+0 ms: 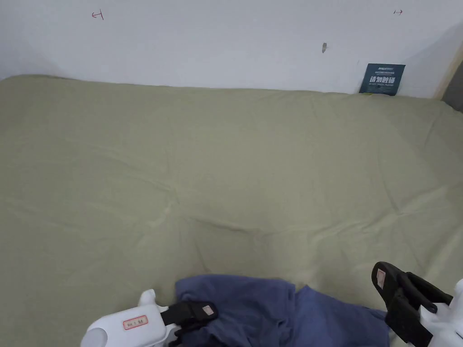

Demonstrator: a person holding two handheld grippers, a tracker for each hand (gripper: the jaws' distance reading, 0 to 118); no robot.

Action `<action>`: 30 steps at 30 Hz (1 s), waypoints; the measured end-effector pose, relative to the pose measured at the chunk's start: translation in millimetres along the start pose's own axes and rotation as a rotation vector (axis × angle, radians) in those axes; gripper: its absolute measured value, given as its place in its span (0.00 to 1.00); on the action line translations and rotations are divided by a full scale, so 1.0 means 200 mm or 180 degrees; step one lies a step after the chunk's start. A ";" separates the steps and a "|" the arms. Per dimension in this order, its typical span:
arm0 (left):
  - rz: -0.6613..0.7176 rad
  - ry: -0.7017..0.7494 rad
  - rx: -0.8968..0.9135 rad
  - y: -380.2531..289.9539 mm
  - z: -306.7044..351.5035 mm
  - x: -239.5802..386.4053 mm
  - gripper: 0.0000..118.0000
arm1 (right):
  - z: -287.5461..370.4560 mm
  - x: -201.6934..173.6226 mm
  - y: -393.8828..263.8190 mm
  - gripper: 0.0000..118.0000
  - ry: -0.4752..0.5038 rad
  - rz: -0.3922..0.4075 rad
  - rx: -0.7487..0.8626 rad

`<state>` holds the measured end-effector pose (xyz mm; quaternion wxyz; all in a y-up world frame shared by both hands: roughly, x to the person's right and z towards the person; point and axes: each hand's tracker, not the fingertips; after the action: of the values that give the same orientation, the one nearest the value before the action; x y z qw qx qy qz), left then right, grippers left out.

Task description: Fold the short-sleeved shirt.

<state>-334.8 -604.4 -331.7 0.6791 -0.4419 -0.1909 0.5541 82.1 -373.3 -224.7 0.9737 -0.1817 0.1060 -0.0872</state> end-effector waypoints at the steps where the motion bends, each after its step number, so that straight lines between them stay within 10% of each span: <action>1: -0.0332 0.0408 0.0203 0.02 0.07 0.03 0.09 | 0.01 0.00 0.00 0.01 0.0000 0.0008 0.0008; 9: -0.2018 0.1977 0.0492 0.00 0.32 0.44 0.09 | 0.06 0.06 -0.03 0.01 0.0057 0.0007 0.0022; 17: -0.4380 0.2530 0.0120 -0.84 -0.47 0.96 0.09 | 0.17 0.15 -0.08 0.01 0.0020 -0.0087 0.0113; 21: -0.4493 0.2874 -0.0343 -1.03 -0.75 0.85 0.09 | 0.22 0.21 -0.12 0.01 -0.0038 -0.0111 0.0095; 22: -0.4407 0.2934 -0.0286 -1.05 -0.80 0.81 0.14 | 0.23 0.22 -0.13 0.01 -0.0043 -0.0117 0.0094; 26: -0.3708 0.2267 -0.0464 -0.98 -0.74 0.85 0.92 | 0.24 0.24 -0.14 0.01 -0.0062 -0.0007 0.0023; 30: -0.3030 0.1443 0.0176 -0.83 -0.40 1.00 0.94 | 0.22 0.24 -0.15 0.01 -0.0070 -0.0012 -0.0014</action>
<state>-115.4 -451.1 -285.4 0.8913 -0.3969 -0.2041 0.0796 135.4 -396.0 -181.8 0.9743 -0.1850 0.0951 -0.0868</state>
